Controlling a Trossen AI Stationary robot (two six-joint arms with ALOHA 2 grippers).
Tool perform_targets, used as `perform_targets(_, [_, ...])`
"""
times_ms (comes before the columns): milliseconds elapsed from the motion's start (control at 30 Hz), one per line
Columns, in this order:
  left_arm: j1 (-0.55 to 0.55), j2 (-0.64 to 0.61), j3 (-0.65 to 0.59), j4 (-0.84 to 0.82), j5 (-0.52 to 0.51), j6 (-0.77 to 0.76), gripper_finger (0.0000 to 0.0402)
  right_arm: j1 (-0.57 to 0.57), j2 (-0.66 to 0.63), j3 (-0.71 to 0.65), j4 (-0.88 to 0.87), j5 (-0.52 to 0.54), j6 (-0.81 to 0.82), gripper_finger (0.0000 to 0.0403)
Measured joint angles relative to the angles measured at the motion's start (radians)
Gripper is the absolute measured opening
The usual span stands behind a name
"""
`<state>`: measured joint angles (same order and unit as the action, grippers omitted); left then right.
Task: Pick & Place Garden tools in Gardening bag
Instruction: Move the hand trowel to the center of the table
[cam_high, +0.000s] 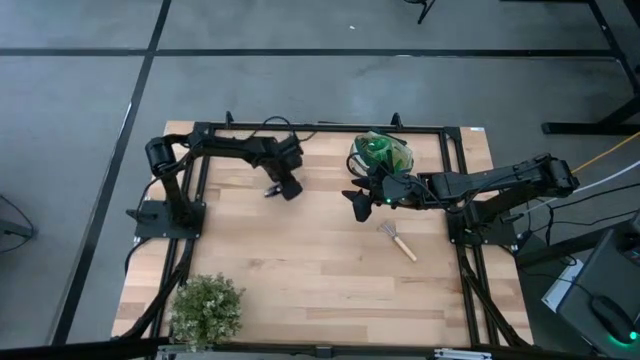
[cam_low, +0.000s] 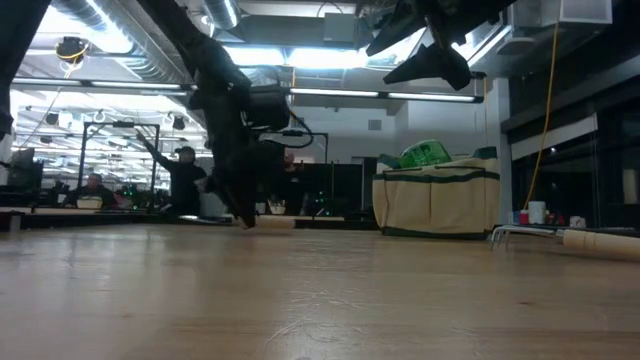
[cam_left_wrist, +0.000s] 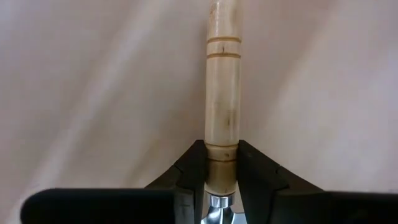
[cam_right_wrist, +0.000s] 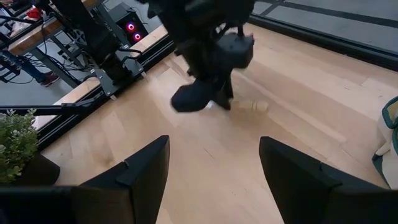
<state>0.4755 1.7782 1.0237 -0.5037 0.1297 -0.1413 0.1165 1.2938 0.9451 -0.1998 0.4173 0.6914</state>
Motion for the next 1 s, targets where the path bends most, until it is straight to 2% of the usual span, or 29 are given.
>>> perform_targets(200, [-0.139,0.000,0.000,0.063,0.004,0.161,0.0063,0.000,0.000,0.000,0.056,-0.001,0.000,0.0252])
perform_targets(467, [-0.308,-0.002,0.002,0.299,-0.007,0.375,0.0063,0.000,0.000,0.000,0.166,-0.011,0.000,0.0252])
perform_targets(600, [-0.378,-0.001,0.002,0.416,-0.023,0.452,0.0063,0.000,0.000,0.000,0.281,-0.011,0.000,0.0252])
perform_targets(833, [-0.409,0.003,0.003,0.548,-0.039,0.558,0.0063,0.002,0.000,0.000,0.480,-0.081,0.000,0.0252])
perform_targets(1000, [-0.439,0.007,0.004,0.660,-0.010,0.518,0.0063,0.004,0.000,0.000,0.617,-0.098,0.064,0.0252])
